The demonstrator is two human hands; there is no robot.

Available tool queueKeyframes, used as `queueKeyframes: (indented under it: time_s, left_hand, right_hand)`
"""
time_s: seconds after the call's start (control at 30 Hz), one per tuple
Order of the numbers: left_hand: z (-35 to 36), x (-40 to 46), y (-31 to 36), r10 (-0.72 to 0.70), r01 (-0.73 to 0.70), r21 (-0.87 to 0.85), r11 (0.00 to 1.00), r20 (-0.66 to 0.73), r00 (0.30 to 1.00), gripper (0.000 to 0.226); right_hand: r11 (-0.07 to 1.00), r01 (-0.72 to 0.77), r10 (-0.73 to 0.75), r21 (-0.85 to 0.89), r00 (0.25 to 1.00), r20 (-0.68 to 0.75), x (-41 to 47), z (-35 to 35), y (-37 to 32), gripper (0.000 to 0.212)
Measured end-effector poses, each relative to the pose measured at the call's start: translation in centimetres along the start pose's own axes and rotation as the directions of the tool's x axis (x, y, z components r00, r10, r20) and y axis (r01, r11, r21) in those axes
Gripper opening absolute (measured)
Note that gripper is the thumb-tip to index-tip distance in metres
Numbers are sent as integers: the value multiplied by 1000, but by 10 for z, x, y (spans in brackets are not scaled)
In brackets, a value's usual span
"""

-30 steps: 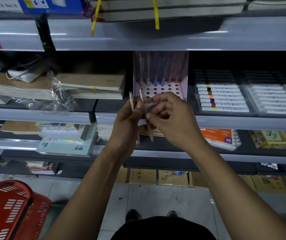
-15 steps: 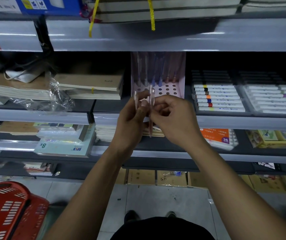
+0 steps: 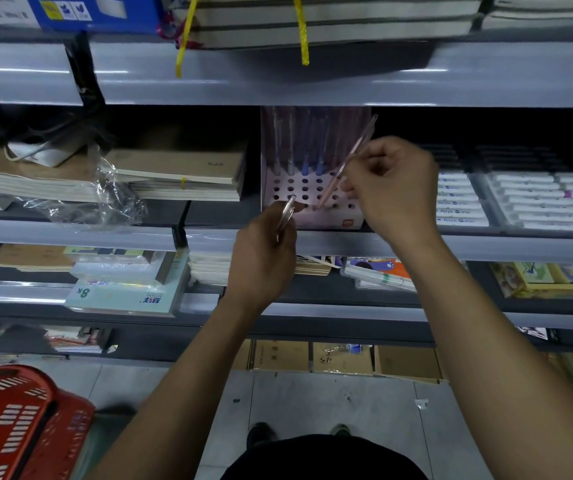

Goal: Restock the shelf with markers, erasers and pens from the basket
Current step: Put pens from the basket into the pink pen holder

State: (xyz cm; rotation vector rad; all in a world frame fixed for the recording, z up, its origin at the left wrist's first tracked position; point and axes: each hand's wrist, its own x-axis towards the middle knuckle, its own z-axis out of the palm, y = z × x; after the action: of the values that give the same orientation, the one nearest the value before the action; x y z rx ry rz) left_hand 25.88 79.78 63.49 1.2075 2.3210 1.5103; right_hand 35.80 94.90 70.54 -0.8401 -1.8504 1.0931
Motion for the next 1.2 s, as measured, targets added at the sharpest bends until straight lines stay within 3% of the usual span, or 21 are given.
queueKeyframes:
  time_s: [0.07,0.23,0.47,0.6,0.93,1.1,1.17,1.2]
  left_hand:
    - [0,0,-2,22,-23,111,994,7,1000,27]
    - [-2,-3,-2,63,-64,168,984,8,998,34]
    - [-5,-1,-3,43,-46,168,985,19,999,35]
    - [-5,0,-3,39,-43,165,985,29,999,34]
    - [-5,0,-5,52,-57,185,981,34,998,29]
    - [-7,2,1,-69,68,16,998,68,995,26]
    - [-9,2,6,-165,190,-222,956,128,978,20]
    - [-11,1,9,-212,265,-386,884,174,962,29]
  right_hand:
    - [998,21,-24,-55,997,-67,10,-1,-2,9]
    - [976,72,-96,-207,989,-110,30,3,-3,43]
    - [930,137,-156,-341,987,-29,40,12,0,30]
    - [891,88,-100,-445,995,-4,38,20,2,42]
    - [789,56,-50,-612,998,27,38,36,-3,48]
    - [785,54,-50,-618,998,24,34,33,-5,45]
    - [782,51,-71,-622,997,-8,27,31,-4,43]
    - [791,56,-86,-610,996,-20,23,29,-3,39]
